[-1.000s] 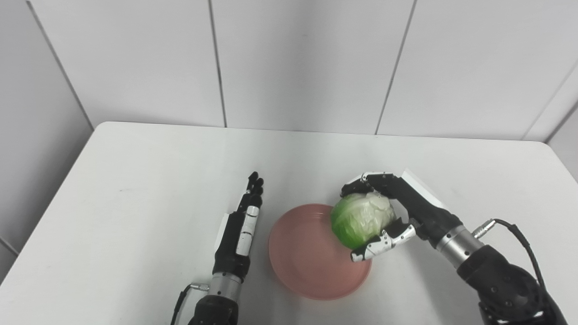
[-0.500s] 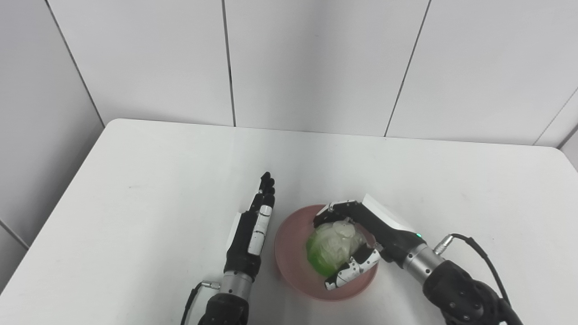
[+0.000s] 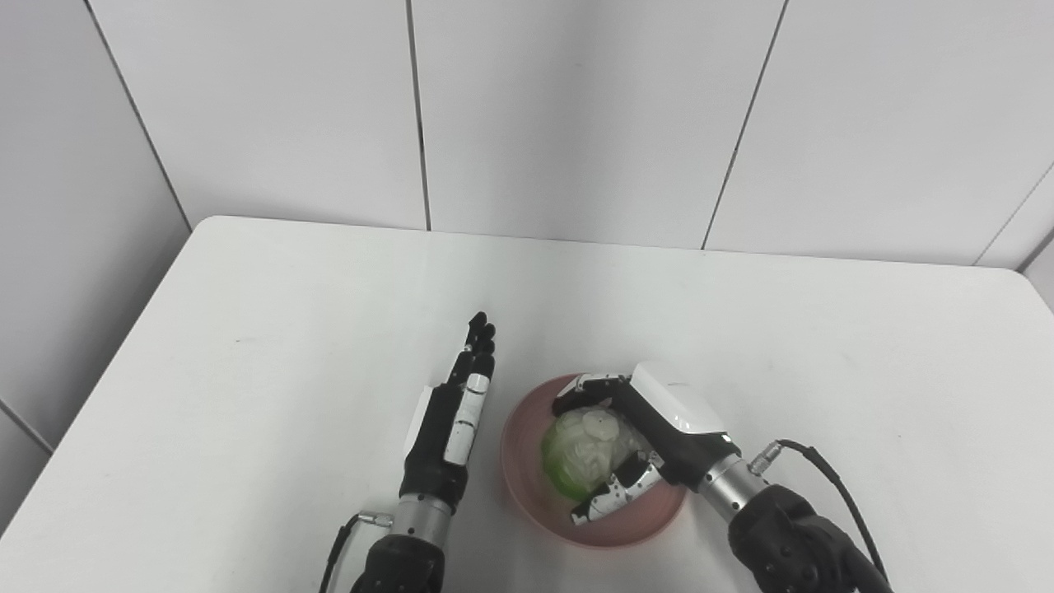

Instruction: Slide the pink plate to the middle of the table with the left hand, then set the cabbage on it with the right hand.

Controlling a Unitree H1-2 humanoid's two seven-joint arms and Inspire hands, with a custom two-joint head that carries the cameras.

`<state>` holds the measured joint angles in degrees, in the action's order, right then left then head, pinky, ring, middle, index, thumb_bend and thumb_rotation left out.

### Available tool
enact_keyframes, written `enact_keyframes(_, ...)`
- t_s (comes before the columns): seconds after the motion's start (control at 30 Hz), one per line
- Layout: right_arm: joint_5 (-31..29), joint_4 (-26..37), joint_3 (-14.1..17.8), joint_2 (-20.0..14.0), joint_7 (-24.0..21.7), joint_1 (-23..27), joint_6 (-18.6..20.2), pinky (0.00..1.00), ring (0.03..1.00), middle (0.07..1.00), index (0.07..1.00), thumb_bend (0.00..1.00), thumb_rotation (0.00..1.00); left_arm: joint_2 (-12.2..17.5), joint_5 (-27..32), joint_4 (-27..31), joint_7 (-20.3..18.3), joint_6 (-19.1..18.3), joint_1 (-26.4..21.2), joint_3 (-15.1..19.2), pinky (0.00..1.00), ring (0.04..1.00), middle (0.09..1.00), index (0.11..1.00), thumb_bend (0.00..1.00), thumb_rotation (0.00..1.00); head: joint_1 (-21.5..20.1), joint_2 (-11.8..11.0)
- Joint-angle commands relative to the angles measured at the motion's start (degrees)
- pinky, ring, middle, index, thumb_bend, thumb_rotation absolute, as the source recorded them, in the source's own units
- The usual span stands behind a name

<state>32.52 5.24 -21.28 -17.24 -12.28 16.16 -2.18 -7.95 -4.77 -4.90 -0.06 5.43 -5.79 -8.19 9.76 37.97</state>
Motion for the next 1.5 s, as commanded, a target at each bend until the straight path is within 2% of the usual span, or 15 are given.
enact_keyframes(0.0, 0.5, 0.5, 0.7, -0.7, 1.3, 0.6, -3.3, 0.69, 0.79, 0.829, 0.745, 0.72, 0.22, 0.0, 0.4, 1.8, -0.5, 0.9, -0.6, -0.2, 1.0, 1.0, 0.987, 0.972, 0.64, 1.0, -0.3, 0.0)
enact_keyframes(0.07, 0.2, 0.5, 0.8, -1.3, 0.7, 0.7, -3.8, 0.83, 0.883, 0.894, 0.807, 0.74, 0.36, 0.2, 0.3, 1.7, -0.4, 1.3, -0.7, -0.1, 1.0, 1.0, 0.984, 0.968, 0.64, 1.0, -0.5, 0.0)
enact_keyframes(0.13, 0.5, 0.5, 0.6, -2.1, 0.2, 0.8, -4.4, 0.85, 0.9, 0.906, 0.818, 0.74, 0.39, 0.3, 0.4, 1.6, -0.4, 1.4, -0.7, 0.0, 1.0, 1.0, 0.984, 0.967, 0.63, 1.0, -0.5, 0.0)
enact_keyframes(0.2, 0.7, 0.8, 0.4, -3.2, -0.5, 0.9, -4.8, 0.97, 0.969, 0.951, 0.855, 0.75, 0.49, 0.3, 0.5, 1.7, -0.4, 1.2, -0.7, 0.1, 1.0, 1.0, 0.984, 0.967, 0.63, 1.0, -0.7, 0.0)
enact_keyframes(0.37, -0.3, 2.1, 0.5, -5.1, -2.8, 1.2, -5.2, 1.0, 1.0, 0.996, 0.884, 0.78, 0.58, 0.6, 0.2, 1.8, -0.2, 1.0, -0.7, -0.1, 1.0, 1.0, 0.982, 0.965, 0.64, 1.0, -1.0, 0.1)
enact_keyframes(0.53, -2.9, 4.2, 0.7, -7.9, -9.2, 2.2, -2.8, 1.0, 1.0, 1.0, 0.906, 0.84, 0.7, 0.5, 0.3, 2.3, 0.0, 0.0, -0.7, 0.1, 1.0, 1.0, 0.979, 0.961, 0.63, 1.0, -1.6, 0.1)
enact_keyframes(0.7, -6.2, 9.8, 3.3, -9.5, -13.3, 1.3, 0.0, 1.0, 1.0, 1.0, 0.928, 0.91, 0.71, 0.5, 1.3, 3.0, -0.2, -0.6, -0.6, 0.4, 1.0, 1.0, 0.981, 0.965, 0.64, 1.0, -1.8, 0.1)
enact_keyframes(0.8, -9.5, 14.3, 6.0, -9.0, -14.1, -0.9, 2.7, 0.99, 1.0, 1.0, 0.989, 0.96, 0.61, 0.7, 1.3, 2.9, -0.2, -0.1, -0.6, 0.4, 1.0, 1.0, 0.984, 0.968, 0.64, 1.0, -2.0, 0.1)
enact_keyframes(0.87, -11.8, 16.0, 8.2, -8.0, -13.3, -3.0, 4.7, 0.98, 1.0, 1.0, 0.996, 0.98, 0.61, 0.9, 1.5, 3.1, -0.3, -0.3, -0.5, 0.5, 1.0, 1.0, 0.984, 0.968, 0.64, 1.0, -2.7, 0.0)
enact_keyframes(0.97, -18.1, 14.2, 13.2, -4.0, -8.7, -7.2, 3.4, 0.94, 1.0, 1.0, 1.0, 0.95, 0.63, 1.2, 2.0, 3.6, -0.7, -0.5, -0.3, 0.7, 1.0, 1.0, 0.986, 0.97, 0.64, 1.0, -2.7, 0.1)
enact_keyframes(1.0, -19.9, 13.3, 14.7, -2.7, -7.3, -8.2, 2.6, 0.95, 1.0, 1.0, 1.0, 0.88, 0.71, 1.3, 2.2, 3.7, -0.8, -0.5, -0.2, 0.7, 1.0, 1.0, 0.985, 0.97, 0.65, 1.0, -2.7, 0.1)
enact_keyframes(1.1, -20.8, 10.8, 18.2, 1.7, -1.8, -10.4, 0.5, 0.97, 1.0, 1.0, 1.0, 0.87, 0.82, 1.5, 2.4, 3.9, -0.9, -0.1, 0.0, 0.9, 1.0, 1.0, 0.978, 0.967, 0.64, 1.0, -2.8, 0.1)
enact_keyframes(1.2, -20.5, 8.9, 20.2, 4.8, 2.3, -11.1, -0.7, 1.0, 1.0, 1.0, 1.0, 0.86, 0.91, 1.8, 3.2, 4.3, -1.3, -0.3, 0.2, 1.1, 1.0, 1.0, 0.977, 0.968, 0.63, 1.0, -3.3, 0.2)
enact_keyframes(1.33, -24.6, 5.9, 22.0, 8.2, 5.8, -11.4, -3.8, 1.0, 1.0, 1.0, 1.0, 0.81, 0.9, 2.4, 4.0, 4.6, -1.7, 0.1, 0.4, 1.7, 1.0, 1.0, 0.978, 0.969, 0.63, 0.98, -4.8, 0.3)
enact_keyframes(1.47, -30.3, 3.8, 22.9, 10.9, 5.9, -11.4, -2.3, 1.0, 1.0, 1.0, 1.0, 0.77, 0.92, 2.7, 4.4, 5.5, -1.8, -0.6, 0.9, 2.0, 1.0, 0.993, 0.976, 0.967, 0.64, 0.96, -5.3, 0.4)
